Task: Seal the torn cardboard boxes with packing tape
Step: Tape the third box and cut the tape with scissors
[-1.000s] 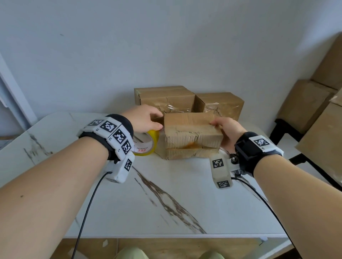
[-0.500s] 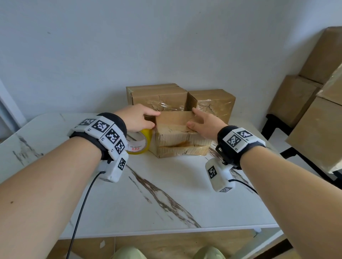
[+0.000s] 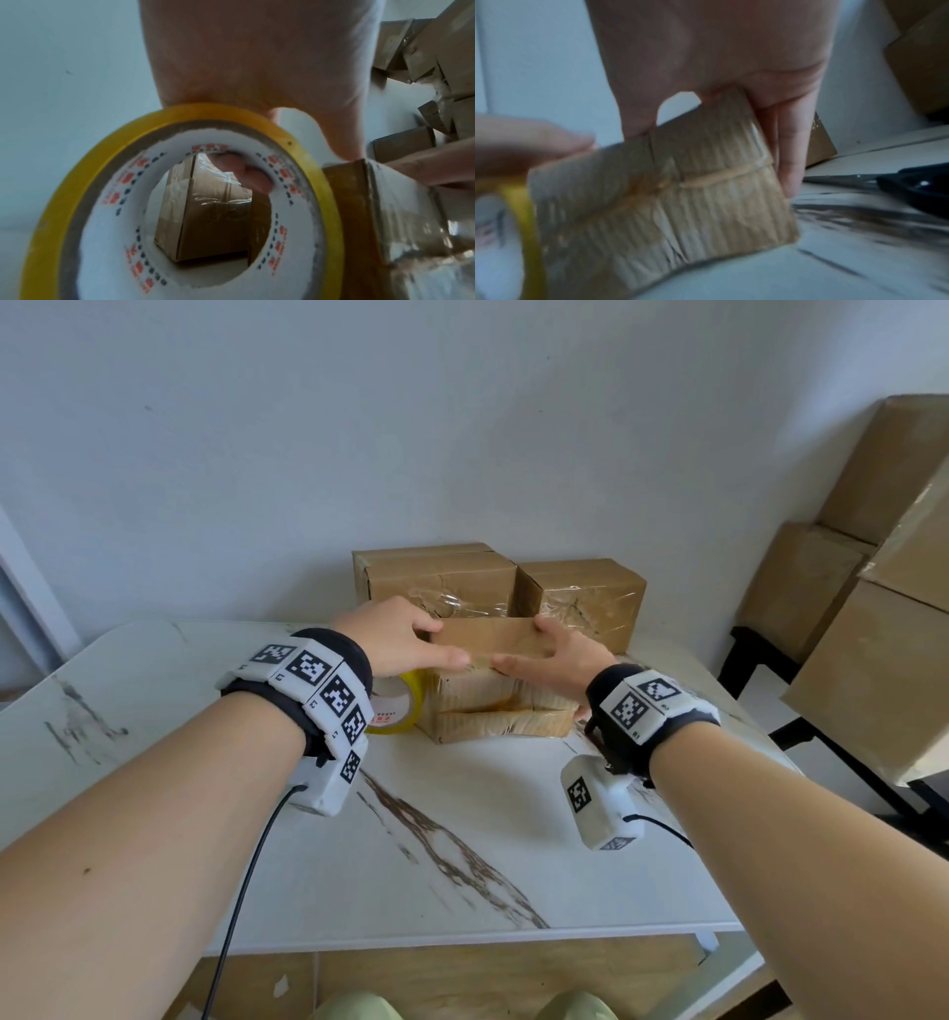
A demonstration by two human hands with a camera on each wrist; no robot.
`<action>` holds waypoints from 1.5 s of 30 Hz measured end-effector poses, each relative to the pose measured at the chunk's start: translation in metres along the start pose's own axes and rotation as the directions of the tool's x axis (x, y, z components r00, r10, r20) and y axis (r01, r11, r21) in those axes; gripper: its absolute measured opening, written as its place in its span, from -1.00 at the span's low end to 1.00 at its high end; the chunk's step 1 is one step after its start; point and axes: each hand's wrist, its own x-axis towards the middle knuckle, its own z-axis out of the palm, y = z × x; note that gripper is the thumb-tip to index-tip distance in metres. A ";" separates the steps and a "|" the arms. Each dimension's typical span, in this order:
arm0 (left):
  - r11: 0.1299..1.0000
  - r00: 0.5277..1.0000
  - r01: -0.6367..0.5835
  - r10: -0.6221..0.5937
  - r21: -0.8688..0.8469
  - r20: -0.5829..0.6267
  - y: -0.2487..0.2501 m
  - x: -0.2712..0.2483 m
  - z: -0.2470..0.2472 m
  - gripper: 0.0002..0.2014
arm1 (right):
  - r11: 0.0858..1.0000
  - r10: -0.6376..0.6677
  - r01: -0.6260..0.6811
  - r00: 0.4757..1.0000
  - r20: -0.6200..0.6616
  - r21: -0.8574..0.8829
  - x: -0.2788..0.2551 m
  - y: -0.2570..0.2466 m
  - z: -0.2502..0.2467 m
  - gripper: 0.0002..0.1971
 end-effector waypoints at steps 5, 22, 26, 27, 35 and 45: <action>1.000 1.000 0.012 -0.012 -0.026 0.005 0.000 0.000 0.000 -0.22 | 0.991 -0.004 0.011 0.999 0.052 -0.132 0.003 -0.008 -0.015 -0.34; 0.986 0.999 0.044 -0.048 -0.163 -0.021 0.002 -0.001 -0.001 -0.37 | 0.983 -0.012 0.038 0.989 0.145 -0.179 0.005 -0.007 -0.024 -0.35; 0.976 0.999 0.015 -0.025 -0.219 -0.044 -0.001 -0.006 0.000 -0.53 | 0.998 -0.020 0.011 0.987 0.160 0.061 0.003 0.004 -0.030 -0.51; 0.971 0.999 0.011 -0.022 -0.238 -0.043 -0.001 -0.008 0.001 -0.56 | 0.995 -0.025 0.010 0.987 0.160 0.096 0.002 0.007 -0.030 -0.52; 0.952 0.998 0.017 -0.033 -0.306 -0.049 0.006 -0.022 -0.002 -0.58 | 0.986 -0.069 0.050 0.990 0.120 0.159 0.004 0.017 -0.029 -0.58; 0.950 0.996 0.064 -0.080 -0.304 -0.040 0.012 -0.030 -0.001 -0.57 | 0.923 0.012 -0.049 0.995 0.098 0.382 0.005 0.030 -0.032 -0.57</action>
